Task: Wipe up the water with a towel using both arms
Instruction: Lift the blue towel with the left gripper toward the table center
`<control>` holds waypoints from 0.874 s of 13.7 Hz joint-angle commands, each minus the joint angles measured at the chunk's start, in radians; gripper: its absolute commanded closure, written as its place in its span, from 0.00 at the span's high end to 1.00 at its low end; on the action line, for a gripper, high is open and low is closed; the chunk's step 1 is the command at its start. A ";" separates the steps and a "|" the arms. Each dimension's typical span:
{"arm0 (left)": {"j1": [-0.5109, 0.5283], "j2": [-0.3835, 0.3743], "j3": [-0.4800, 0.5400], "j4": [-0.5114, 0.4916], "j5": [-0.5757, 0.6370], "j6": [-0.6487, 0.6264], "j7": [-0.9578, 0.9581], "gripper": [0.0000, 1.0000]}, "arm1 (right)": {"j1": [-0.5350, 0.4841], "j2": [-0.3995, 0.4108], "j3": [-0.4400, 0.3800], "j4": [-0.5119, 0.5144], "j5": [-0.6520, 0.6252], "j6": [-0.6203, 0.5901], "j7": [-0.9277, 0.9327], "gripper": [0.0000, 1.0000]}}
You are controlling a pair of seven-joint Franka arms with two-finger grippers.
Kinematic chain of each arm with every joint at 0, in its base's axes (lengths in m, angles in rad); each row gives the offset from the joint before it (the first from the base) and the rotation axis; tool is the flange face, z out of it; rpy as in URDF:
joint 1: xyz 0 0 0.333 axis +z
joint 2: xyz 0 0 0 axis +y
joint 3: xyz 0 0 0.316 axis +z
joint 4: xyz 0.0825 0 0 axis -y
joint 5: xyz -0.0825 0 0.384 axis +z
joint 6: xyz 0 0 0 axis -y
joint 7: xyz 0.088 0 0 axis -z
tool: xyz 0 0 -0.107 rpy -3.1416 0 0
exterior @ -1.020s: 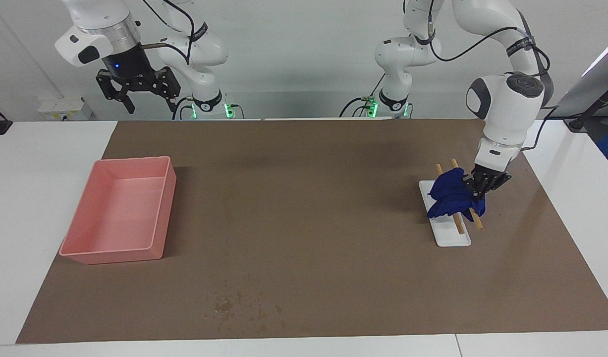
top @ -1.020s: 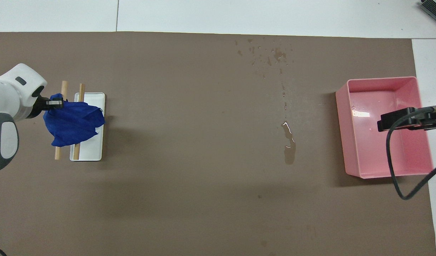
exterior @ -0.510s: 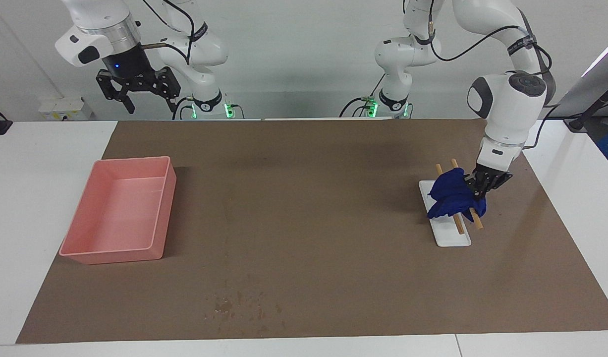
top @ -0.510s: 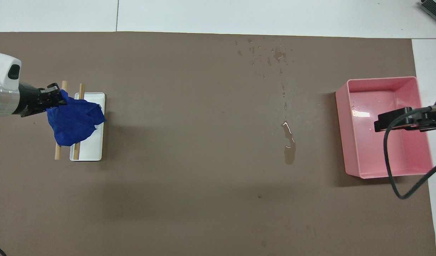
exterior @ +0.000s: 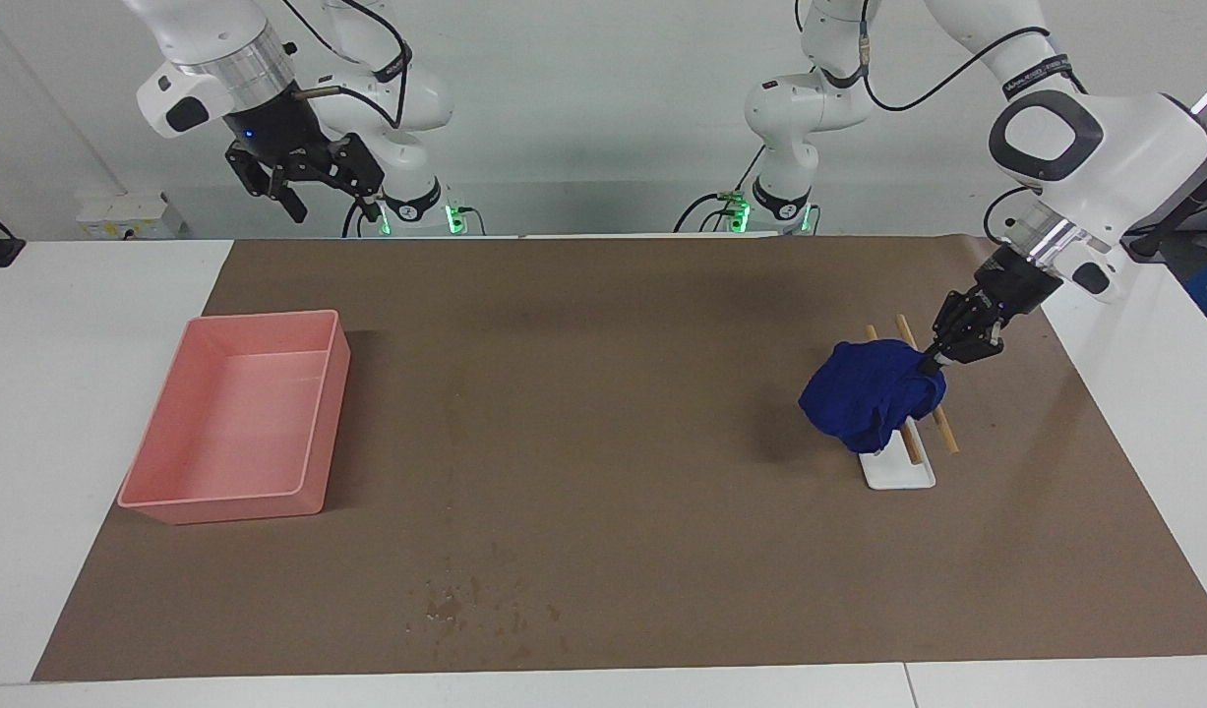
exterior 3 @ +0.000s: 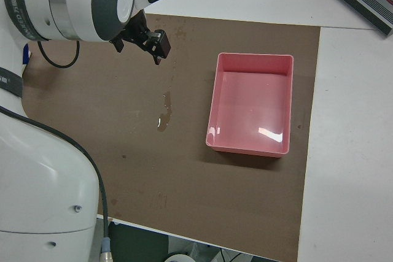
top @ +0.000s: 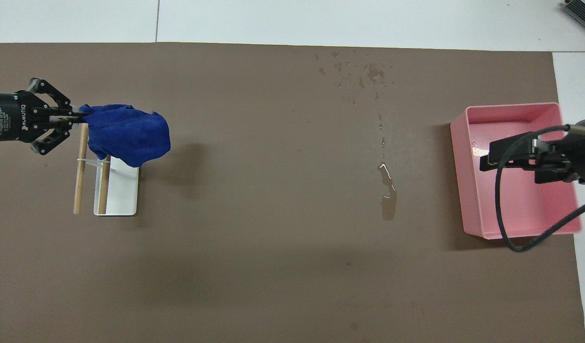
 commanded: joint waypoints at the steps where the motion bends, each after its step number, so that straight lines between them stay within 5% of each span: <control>1: -0.022 -0.057 -0.017 0.001 -0.073 -0.029 -0.177 0.00 | -0.001 -0.043 0.003 -0.093 0.118 0.070 0.135 1.00; 5: -0.154 -0.100 -0.029 0.001 -0.078 -0.033 -0.391 0.00 | 0.091 -0.125 0.013 -0.351 0.266 0.384 0.402 1.00; 12: -0.382 -0.115 -0.050 -0.004 -0.080 -0.001 -0.606 0.00 | 0.222 -0.070 0.015 -0.454 0.614 0.735 0.836 1.00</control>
